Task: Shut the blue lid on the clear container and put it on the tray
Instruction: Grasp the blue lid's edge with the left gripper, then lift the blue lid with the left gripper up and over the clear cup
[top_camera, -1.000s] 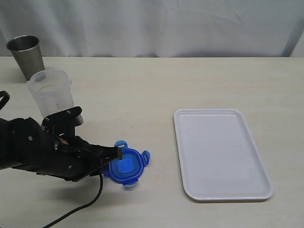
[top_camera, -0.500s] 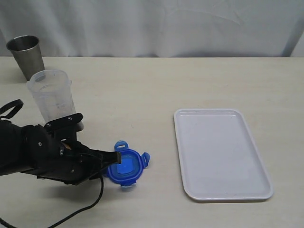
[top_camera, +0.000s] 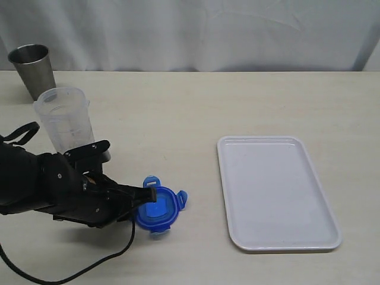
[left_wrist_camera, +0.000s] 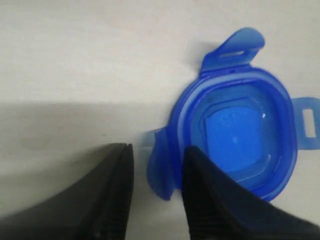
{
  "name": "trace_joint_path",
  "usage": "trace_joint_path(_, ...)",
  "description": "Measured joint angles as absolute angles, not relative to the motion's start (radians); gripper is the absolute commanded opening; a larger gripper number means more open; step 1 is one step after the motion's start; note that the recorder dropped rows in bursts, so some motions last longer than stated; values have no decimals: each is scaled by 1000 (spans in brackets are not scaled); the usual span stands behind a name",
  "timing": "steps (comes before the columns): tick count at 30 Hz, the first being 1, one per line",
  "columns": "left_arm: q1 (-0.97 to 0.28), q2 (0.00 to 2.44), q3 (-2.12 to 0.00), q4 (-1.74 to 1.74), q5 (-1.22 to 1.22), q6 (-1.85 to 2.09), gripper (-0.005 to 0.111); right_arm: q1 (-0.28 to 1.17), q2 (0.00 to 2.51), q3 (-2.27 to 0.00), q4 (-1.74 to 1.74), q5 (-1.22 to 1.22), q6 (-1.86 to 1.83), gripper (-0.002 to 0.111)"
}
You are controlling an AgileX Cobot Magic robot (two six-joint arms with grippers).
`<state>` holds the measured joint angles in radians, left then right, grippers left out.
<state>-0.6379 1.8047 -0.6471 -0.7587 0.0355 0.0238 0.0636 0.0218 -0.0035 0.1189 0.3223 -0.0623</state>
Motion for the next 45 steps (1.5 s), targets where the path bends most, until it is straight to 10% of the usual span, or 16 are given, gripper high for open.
trace_joint_path(9, -639, 1818, -658, -757, 17, 24, 38, 64, 22, -4, 119, 322, -62, 5)
trace_joint_path(23, -639, 1822, -660, -742, 20, 24, 0, 64, 22, -4, 119, 322, -62, 5)
trace_joint_path(45, -639, 1663, -654, -539, 135, 59, 0, 64, 22, -4, 119, 322, -62, 5)
